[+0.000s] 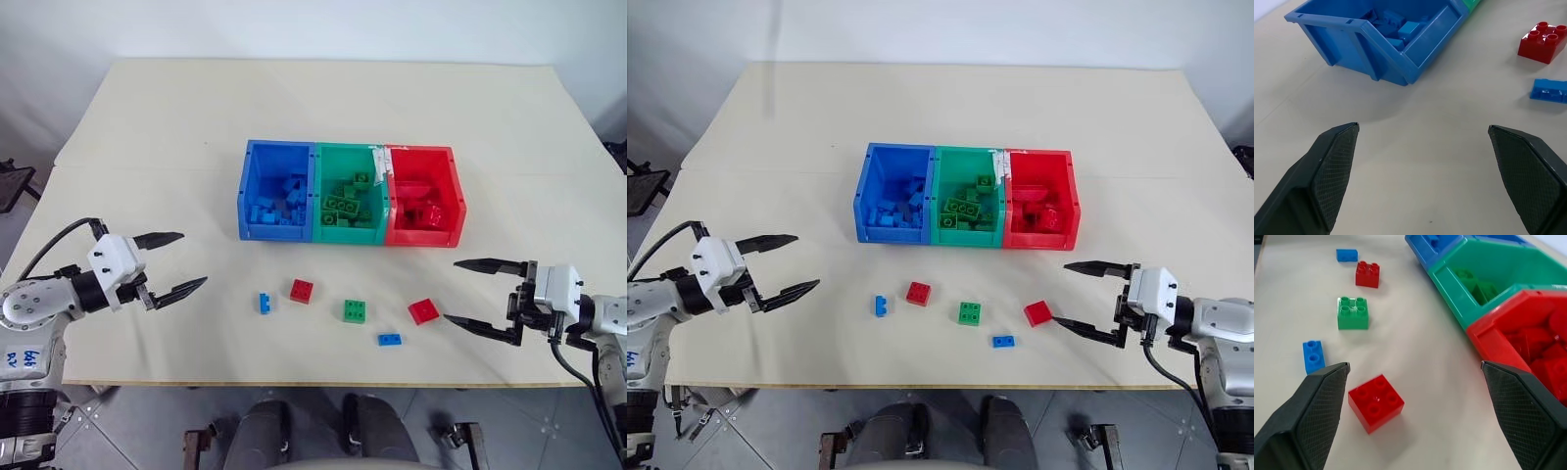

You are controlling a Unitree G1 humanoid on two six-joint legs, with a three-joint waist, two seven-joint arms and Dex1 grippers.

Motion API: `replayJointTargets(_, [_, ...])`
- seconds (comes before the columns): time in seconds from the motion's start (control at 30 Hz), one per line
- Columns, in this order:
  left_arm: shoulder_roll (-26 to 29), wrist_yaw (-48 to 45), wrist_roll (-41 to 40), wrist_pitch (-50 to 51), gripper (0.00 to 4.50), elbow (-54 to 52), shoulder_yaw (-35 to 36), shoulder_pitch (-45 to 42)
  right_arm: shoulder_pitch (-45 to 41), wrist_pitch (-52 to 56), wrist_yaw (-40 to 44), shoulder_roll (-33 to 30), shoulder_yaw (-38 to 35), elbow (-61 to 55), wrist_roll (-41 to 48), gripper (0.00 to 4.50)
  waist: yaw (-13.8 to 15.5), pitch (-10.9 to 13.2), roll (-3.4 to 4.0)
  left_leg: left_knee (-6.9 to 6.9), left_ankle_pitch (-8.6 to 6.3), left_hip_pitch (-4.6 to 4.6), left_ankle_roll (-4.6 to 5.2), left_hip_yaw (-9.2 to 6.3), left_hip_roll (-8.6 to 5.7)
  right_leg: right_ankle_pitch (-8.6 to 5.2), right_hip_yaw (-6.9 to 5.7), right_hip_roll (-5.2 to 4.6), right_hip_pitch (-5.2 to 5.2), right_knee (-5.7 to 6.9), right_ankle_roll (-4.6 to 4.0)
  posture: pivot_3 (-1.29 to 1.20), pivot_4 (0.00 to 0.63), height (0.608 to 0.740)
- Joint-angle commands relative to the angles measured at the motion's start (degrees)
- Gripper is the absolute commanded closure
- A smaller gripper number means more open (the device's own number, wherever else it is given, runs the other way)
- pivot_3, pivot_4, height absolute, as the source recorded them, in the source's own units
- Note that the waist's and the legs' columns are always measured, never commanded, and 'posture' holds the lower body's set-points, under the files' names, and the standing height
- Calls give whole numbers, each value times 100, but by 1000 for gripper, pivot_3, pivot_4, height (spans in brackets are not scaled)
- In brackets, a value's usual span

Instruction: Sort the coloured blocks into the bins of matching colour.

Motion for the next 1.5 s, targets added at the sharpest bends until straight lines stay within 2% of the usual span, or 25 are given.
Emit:
replayJointTargets(0.03, [35, -102, -59, 43, 6, -279, -64, 169, 18, -104, 14, 48, -95, -138, 92, 0, 4, 0, 0, 2, 0, 0, 0, 0, 0, 0, 1, -1, 1, 0, 0, 0, 150, 740])
replayJointTargets(0.13, [-158, 102, -322, 580, 6, -762, -207, 102, 186, -88, -7, -42, -339, -48, 152, 0, 46, 0, 0, 8, -1, -1, 2, -1, -1, 0, 3, -4, 3, -2, 0, 0, 150, 740])
replayJointTargets(0.2, [-251, -184, -471, 468, 6, -1121, -416, 47, 399, -129, -16, -140, -619, 65, 155, 0, 106, 0, 0, 12, -2, -1, 3, -7, -3, 0, 2, -7, 5, -4, 0, 0, 150, 740])
replayJointTargets(0.37, [-649, -342, -779, 1037, 6, -2016, -1288, -230, 981, -731, 331, -554, -1240, 966, -120, 0, 160, 0, 0, 14, -3, -1, 2, -4, -6, 0, 3, -7, 10, -6, 0, 0, 150, 740])
replayJointTargets(0.47, [-716, -666, -770, 1107, 6, -2198, -1752, -247, 1104, -1153, 621, -775, -1300, 1638, -261, 0, 118, 0, 0, 13, -3, 12, 2, 11, -6, 0, 9, 1, 15, -7, 0, 0, 150, 740])
replayJointTargets(0.57, [-685, -805, -771, 1150, 6, -2189, -1863, -274, 968, -1309, 803, -814, -1139, 1883, -284, 0, 7, 0, 1, 12, 1, 22, -2, 19, 1, -1, 14, 9, 15, -1, -3, 0, 150, 740])
replayJointTargets(0.67, [-584, -807, -712, 1169, 6, -2088, -1730, -205, 536, -1183, 924, -726, -715, 1775, -312, 0, -68, 0, 1, 15, 9, 27, 0, 26, 3, 1, 19, 8, 15, 4, -9, 0, 150, 740])
replayJointTargets(0.83, [-370, -855, -738, 1130, 6, -1942, -1411, 127, -452, -710, 1095, -491, 404, 1556, -571, 0, -137, 1, 2, 19, 25, 28, -2, 24, 9, 16, 23, 4, 14, 5, -35, 0, 150, 740])
replayJointTargets(1.03, [-294, -764, -650, 1001, 6, -1904, -1125, 447, -1639, -516, 1315, -63, 1420, 2160, -1000, 0, -110, 3, 7, 18, 26, 16, -7, 8, 10, 20, 14, -5, 4, 7, -40, 0, 150, 740])
replayJointTargets(1.2, [-321, -637, -615, 965, 6, -2034, -1077, 569, -2060, -401, 1401, 63, 1964, 2467, -978, 0, -103, 3, 8, 14, 18, 11, -12, -5, 10, 20, -2, -6, 2, 2, -40, 0, 150, 740])
replayJointTargets(1.33, [-303, -565, -629, 959, 0, -2137, -1024, 683, -2122, -315, 1403, -43, 2288, 2408, -750, 1240, -128, 4, 7, 13, 16, 9, -10, -4, 10, 20, -8, -6, 1, 0, -39, 0, 150, 740])
replayJointTargets(1.5, [-314, -499, -622, 945, 0, -2104, -1016, 681, -1976, -78, 1352, -67, 2056, 1989, -425, 2949, -125, 4, 7, 14, 16, 10, -10, -2, 10, 20, -11, -5, 1, 0, -39, 0, 150, 740])
